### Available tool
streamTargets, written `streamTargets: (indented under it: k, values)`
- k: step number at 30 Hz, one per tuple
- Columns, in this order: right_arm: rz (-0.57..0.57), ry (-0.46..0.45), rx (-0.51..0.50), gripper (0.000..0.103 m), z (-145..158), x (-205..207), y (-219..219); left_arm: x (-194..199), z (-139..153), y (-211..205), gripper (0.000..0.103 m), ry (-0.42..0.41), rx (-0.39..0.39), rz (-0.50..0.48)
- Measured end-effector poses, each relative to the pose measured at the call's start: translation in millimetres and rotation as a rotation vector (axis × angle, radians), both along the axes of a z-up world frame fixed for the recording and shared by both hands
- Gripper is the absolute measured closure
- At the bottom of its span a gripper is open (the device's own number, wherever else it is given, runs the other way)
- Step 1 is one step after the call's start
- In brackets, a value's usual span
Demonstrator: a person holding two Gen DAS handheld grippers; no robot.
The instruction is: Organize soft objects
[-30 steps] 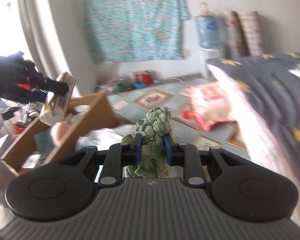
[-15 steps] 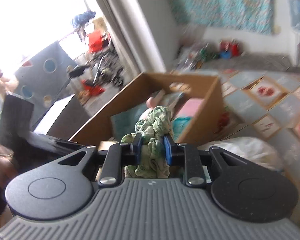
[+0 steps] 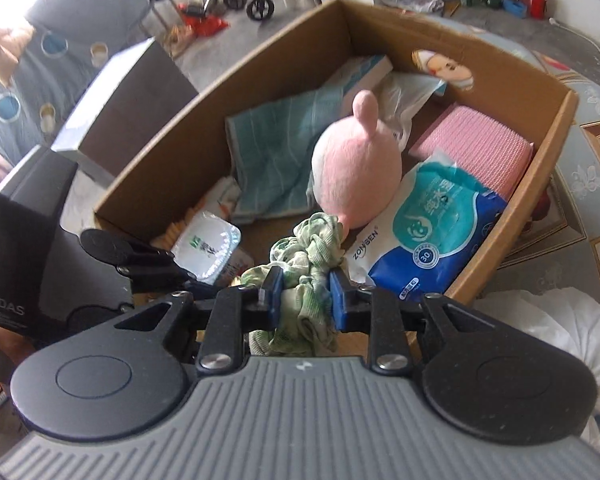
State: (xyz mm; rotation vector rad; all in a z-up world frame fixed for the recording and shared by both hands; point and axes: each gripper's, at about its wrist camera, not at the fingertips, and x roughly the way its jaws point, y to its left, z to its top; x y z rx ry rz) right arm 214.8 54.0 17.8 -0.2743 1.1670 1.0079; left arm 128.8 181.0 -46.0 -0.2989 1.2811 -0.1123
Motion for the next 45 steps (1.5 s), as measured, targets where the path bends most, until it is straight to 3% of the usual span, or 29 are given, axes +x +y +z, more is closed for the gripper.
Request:
streamTargets:
  k: [6,11,13,18,21,23,25,29,31,38,41,45]
  values:
    - [0.051,0.022,-0.101,0.075,-15,-2,11,2,1,1,0.046,-0.001,-0.018,-0.005]
    - [0.073,0.021,-0.161,0.065,-20,0,14,3,1,0,0.04,0.009,-0.013,0.0]
    - [0.069,0.01,-0.158,0.057,-16,0,12,2,2,0,0.038,0.006,-0.005,0.004]
    - [0.048,-0.018,-0.102,0.054,-6,0,3,-7,10,-1,0.034,-0.021,0.004,0.021]
    - [0.012,-0.05,-0.024,0.047,7,-6,-11,-16,23,0,0.031,-0.073,0.017,0.038]
    - [-0.03,-0.096,0.04,0.041,18,-13,-27,-23,33,1,0.026,-0.12,0.033,0.048]
    - [-0.075,-0.167,0.126,0.021,32,-22,-48,-32,44,0,0.023,-0.17,0.048,0.063]
    - [-0.188,-0.317,0.267,0.012,49,-51,-91,-52,64,-3,0.017,-0.271,0.082,0.107]
    - [-0.248,-0.38,0.315,0.001,51,-69,-110,-65,74,-4,0.013,-0.334,0.096,0.129]
    - [-0.477,-0.506,0.359,0.001,52,-113,-152,-104,102,-18,0.0,-0.545,0.212,0.214]
    - [-0.567,-0.578,0.318,0.001,50,-131,-161,-117,109,-26,0.0,-0.586,0.262,0.25]
    - [-0.63,-0.662,0.222,0.001,45,-147,-163,-129,112,-32,0.0,-0.598,0.273,0.295]
